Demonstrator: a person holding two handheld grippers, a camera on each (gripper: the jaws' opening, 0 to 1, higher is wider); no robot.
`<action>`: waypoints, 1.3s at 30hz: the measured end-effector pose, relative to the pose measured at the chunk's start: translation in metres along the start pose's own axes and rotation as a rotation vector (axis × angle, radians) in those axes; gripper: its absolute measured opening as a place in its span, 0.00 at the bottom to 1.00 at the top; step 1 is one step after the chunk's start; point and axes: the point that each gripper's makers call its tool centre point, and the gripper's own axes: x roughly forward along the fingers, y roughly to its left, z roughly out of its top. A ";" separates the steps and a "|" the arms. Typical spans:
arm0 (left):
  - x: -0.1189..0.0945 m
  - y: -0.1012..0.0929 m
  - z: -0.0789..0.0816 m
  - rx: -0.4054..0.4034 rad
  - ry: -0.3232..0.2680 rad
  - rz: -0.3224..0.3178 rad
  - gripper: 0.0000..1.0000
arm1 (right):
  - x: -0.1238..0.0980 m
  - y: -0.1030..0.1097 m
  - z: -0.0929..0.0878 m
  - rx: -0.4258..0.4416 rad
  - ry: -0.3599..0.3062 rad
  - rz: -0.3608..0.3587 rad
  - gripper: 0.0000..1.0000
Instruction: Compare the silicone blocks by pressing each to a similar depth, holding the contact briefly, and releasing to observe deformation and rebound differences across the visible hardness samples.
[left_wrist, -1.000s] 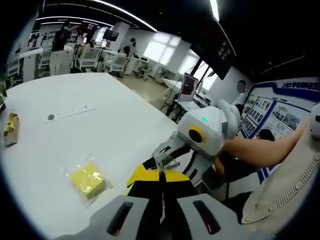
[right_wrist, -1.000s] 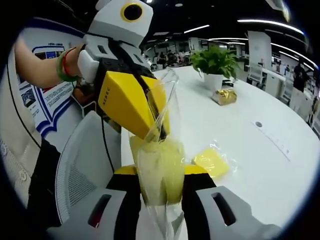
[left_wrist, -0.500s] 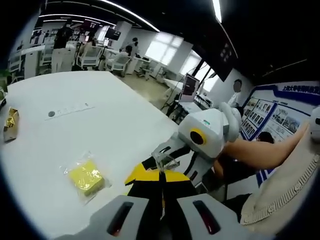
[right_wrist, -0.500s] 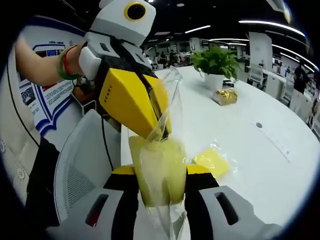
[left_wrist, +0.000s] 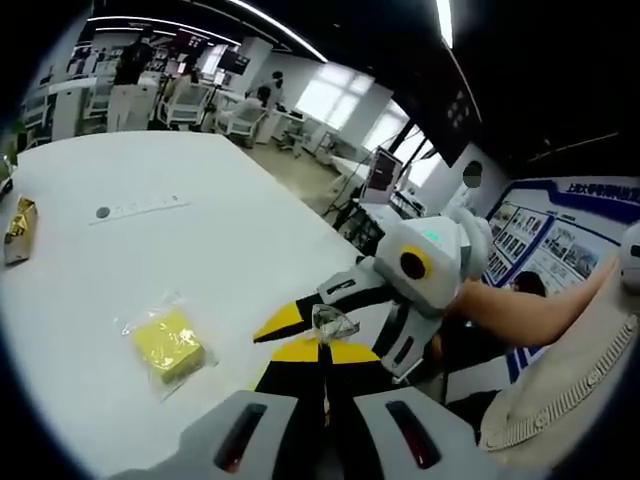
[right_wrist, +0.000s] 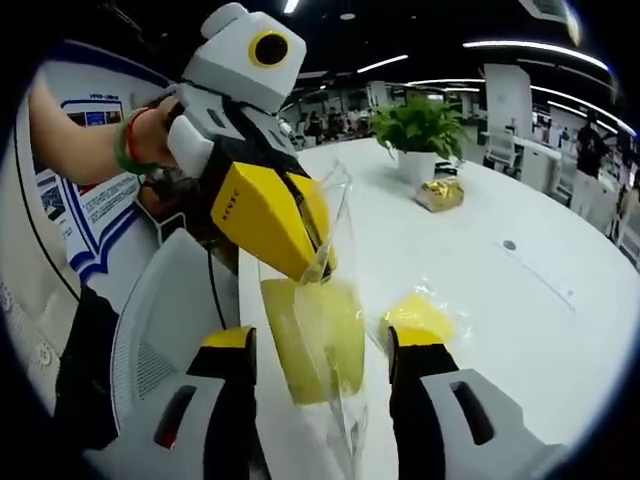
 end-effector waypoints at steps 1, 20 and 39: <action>0.000 0.000 -0.001 -0.005 0.001 -0.003 0.00 | -0.002 -0.001 0.000 0.008 -0.008 -0.010 0.53; 0.009 0.010 -0.010 -0.080 -0.019 -0.009 0.00 | -0.063 -0.007 0.003 0.107 -0.195 -0.218 0.67; 0.061 0.033 -0.003 -0.226 -0.089 -0.010 0.00 | -0.138 0.003 -0.051 0.231 -0.229 -0.381 0.77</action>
